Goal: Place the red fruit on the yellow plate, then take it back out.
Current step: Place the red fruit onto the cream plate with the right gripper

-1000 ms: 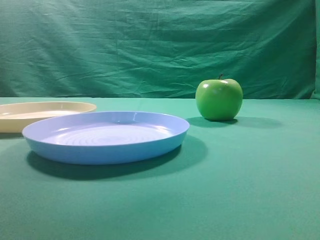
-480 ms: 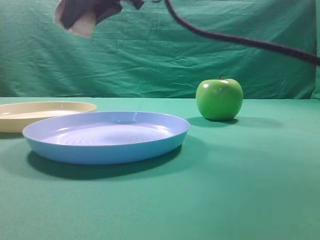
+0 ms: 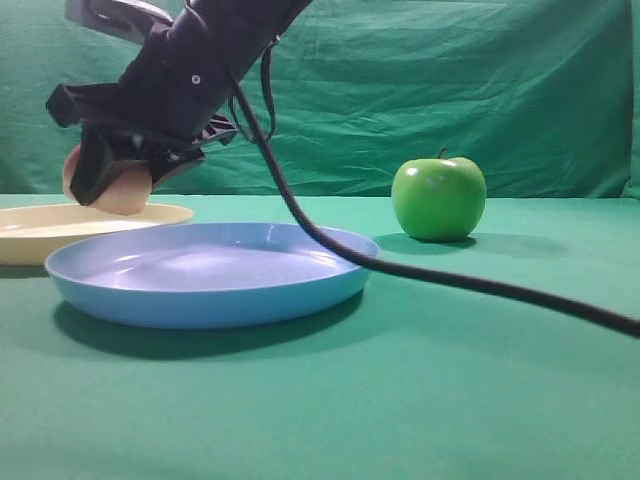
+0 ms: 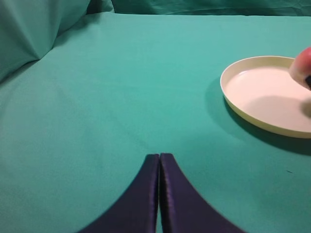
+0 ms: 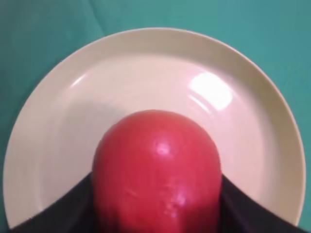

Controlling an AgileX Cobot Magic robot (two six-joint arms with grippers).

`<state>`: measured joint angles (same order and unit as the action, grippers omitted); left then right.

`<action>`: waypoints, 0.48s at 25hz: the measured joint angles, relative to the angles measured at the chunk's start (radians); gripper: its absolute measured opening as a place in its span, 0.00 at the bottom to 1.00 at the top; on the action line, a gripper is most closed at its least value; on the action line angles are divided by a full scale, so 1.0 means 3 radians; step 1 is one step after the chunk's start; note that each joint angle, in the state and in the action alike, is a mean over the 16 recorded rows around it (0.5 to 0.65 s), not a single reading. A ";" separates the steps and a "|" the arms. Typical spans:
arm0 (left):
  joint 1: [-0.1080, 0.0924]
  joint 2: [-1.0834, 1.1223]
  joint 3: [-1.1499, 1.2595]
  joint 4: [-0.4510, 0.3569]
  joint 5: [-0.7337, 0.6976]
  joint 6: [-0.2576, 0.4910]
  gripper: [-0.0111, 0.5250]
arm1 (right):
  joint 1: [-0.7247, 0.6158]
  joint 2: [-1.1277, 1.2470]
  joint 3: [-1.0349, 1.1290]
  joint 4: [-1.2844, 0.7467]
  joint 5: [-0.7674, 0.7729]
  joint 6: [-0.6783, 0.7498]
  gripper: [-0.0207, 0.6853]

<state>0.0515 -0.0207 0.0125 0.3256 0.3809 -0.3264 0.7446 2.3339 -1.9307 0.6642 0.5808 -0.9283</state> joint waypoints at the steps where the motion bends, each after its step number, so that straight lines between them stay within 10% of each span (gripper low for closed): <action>1: 0.0000 0.0000 0.0000 0.0000 0.0000 0.0000 0.02 | -0.0001 -0.0030 -0.0002 -0.0009 0.0029 -0.0002 0.85; 12: 0.0000 0.0000 0.0000 0.0000 0.0000 0.0000 0.02 | -0.0144 -0.0724 -0.0015 -0.0301 0.0714 0.0537 0.32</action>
<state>0.0515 -0.0207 0.0125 0.3256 0.3809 -0.3264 0.7015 2.1167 -1.9351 0.5739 0.7951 -0.7673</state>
